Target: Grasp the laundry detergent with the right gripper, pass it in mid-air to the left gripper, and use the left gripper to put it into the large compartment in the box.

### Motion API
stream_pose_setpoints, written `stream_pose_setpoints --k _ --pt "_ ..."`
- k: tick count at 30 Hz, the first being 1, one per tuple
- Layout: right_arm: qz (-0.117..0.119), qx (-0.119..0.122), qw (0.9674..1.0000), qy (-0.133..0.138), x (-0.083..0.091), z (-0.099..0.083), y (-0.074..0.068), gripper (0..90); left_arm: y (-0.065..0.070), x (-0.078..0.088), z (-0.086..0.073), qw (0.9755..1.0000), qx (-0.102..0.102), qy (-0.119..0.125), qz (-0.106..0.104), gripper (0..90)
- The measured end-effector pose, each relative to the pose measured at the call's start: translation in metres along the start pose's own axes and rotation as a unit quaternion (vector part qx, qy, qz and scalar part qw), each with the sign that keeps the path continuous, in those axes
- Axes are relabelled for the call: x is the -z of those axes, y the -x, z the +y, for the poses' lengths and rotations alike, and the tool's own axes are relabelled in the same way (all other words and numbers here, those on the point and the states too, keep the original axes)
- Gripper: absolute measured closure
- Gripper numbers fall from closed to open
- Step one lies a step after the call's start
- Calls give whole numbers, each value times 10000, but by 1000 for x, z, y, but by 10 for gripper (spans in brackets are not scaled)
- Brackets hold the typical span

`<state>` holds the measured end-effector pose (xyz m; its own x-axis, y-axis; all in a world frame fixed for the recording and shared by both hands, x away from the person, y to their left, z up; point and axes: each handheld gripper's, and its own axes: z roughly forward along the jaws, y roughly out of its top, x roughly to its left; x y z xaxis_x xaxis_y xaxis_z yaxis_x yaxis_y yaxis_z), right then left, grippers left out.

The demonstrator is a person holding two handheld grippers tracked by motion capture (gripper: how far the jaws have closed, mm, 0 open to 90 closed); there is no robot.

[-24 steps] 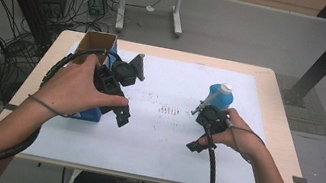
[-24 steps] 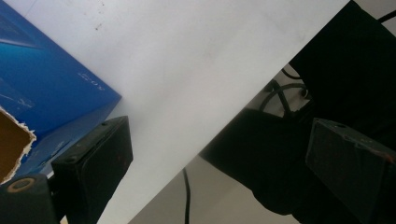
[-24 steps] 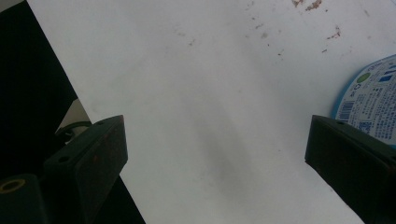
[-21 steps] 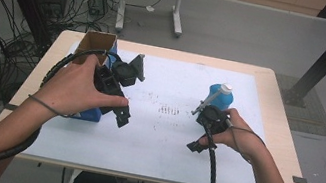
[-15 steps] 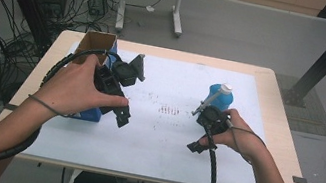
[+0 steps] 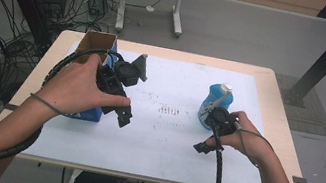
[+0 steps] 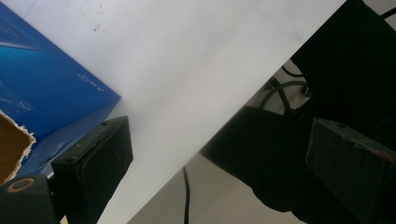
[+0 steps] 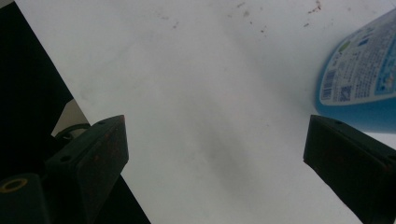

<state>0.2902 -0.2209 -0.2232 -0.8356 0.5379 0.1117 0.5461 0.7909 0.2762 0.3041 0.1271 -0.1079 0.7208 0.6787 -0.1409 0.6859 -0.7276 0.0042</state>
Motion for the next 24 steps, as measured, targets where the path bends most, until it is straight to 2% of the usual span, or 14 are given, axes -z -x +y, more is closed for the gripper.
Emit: stream_pose_setpoints --k 11,15,17,24 --pt "-117 -181 9997 -69 6 -13 5 65 1 -2 2 10000 -36 -28 -10 75" --pt "-162 -310 9994 -64 8 -20 8 64 1 -3 3 10000 -43 -48 -8 76" --pt "-193 -448 9988 -42 9 -24 10 64 1 -3 2 10000 -38 -30 -14 75" --pt "-254 -605 9978 -68 11 -35 17 65 1 -1 3 10000 -46 -1 -32 76"
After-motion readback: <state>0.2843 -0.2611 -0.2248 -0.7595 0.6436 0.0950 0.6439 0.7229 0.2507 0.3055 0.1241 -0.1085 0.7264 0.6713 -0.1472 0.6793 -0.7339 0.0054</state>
